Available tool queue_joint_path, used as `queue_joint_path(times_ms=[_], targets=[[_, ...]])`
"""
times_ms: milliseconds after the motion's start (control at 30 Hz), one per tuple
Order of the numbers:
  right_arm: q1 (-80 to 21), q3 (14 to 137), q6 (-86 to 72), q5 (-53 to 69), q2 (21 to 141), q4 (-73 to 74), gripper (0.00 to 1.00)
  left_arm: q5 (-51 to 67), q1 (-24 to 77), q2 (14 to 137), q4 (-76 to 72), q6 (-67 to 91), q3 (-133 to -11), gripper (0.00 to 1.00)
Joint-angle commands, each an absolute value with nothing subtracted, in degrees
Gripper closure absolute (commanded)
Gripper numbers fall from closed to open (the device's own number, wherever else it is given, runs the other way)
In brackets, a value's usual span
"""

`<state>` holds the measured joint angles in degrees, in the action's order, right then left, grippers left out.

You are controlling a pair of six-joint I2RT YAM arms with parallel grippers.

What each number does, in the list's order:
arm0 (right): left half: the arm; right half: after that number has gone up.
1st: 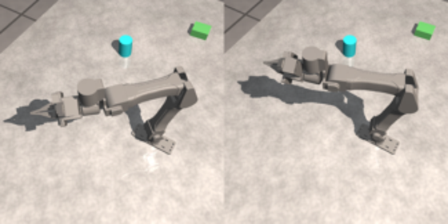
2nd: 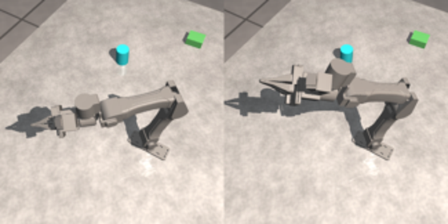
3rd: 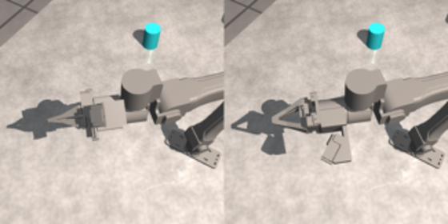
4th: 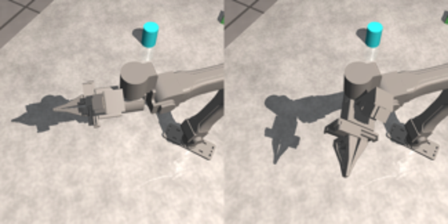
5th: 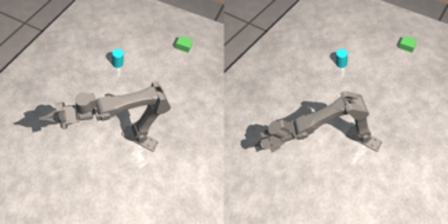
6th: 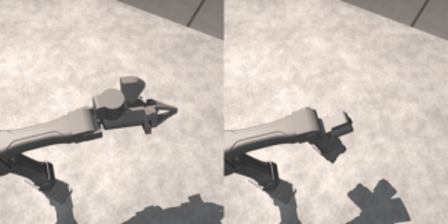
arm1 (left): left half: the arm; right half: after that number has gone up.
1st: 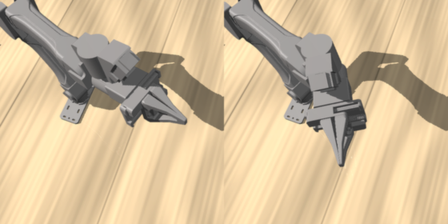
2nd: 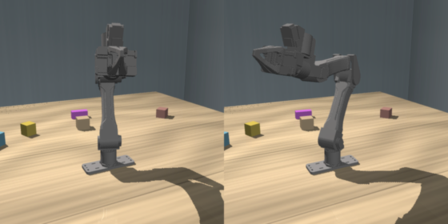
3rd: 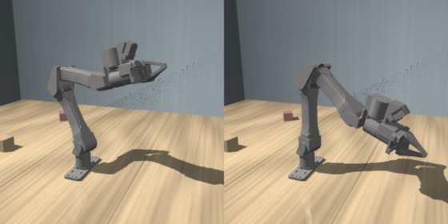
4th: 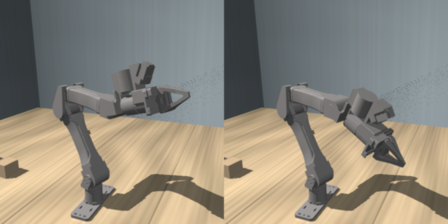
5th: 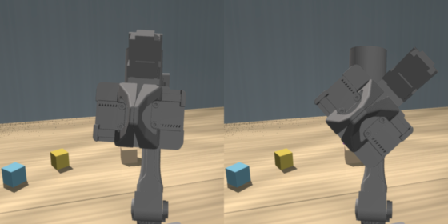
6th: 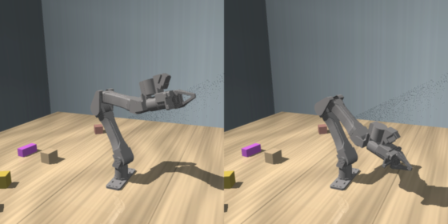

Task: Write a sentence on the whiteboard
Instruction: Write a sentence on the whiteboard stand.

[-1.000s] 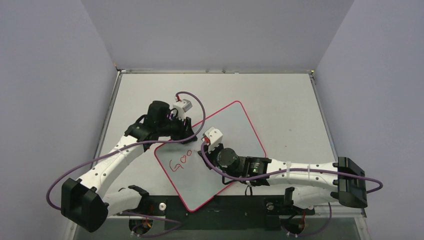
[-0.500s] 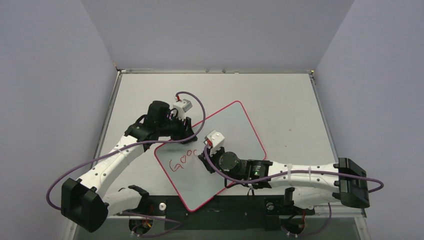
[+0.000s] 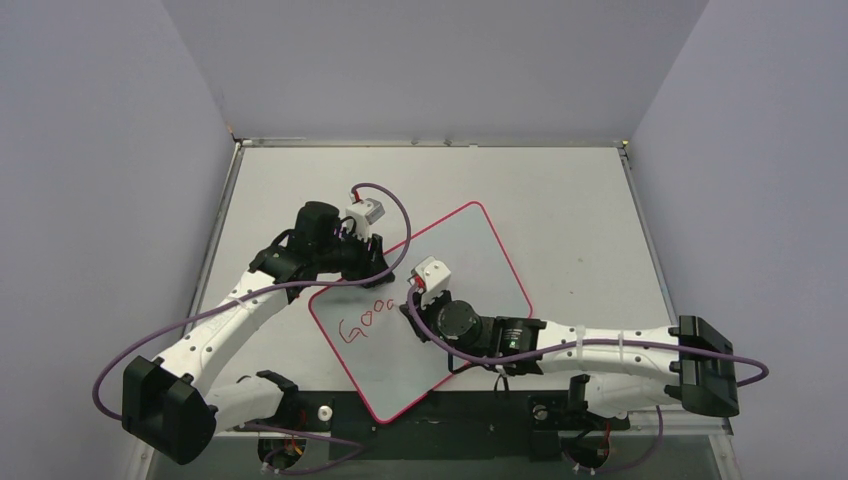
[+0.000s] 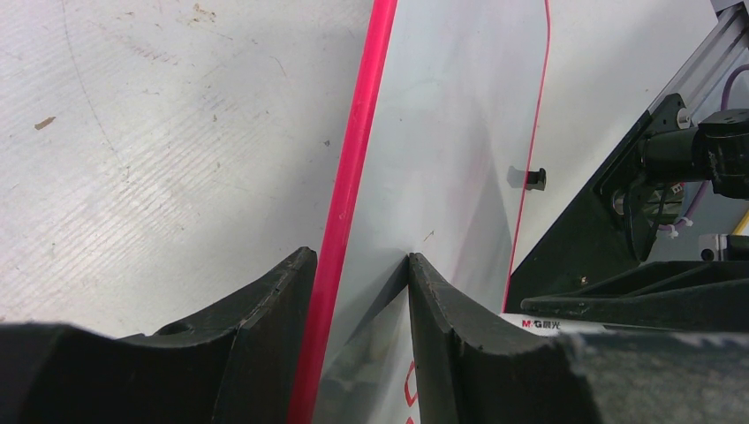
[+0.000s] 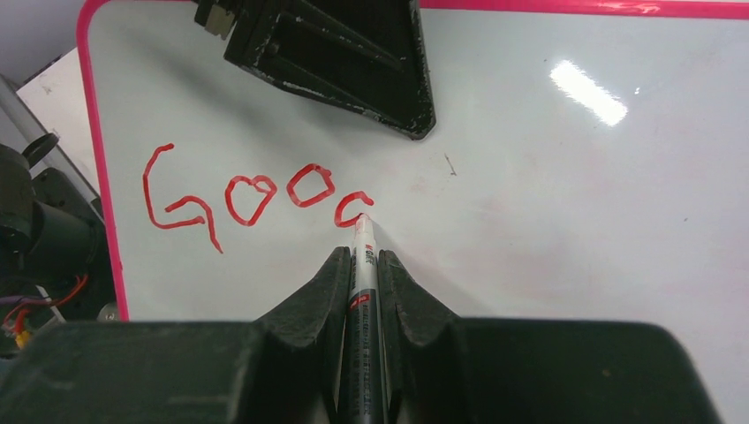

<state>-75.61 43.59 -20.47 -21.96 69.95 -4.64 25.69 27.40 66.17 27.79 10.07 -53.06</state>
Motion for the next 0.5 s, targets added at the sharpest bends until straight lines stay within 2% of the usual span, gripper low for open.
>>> queue_joint_path(times_ms=[0,467], targets=[[-73.82,46.61,-17.69,-25.11,71.23,-1.85,1.0,19.7,27.59,64.94,25.67,7.21,-53.42,1.0],[-73.23,52.51,-14.32,-23.98,74.26,-2.2,1.0,19.51,27.6,64.81,25.75,7.21,-53.39,1.0]])
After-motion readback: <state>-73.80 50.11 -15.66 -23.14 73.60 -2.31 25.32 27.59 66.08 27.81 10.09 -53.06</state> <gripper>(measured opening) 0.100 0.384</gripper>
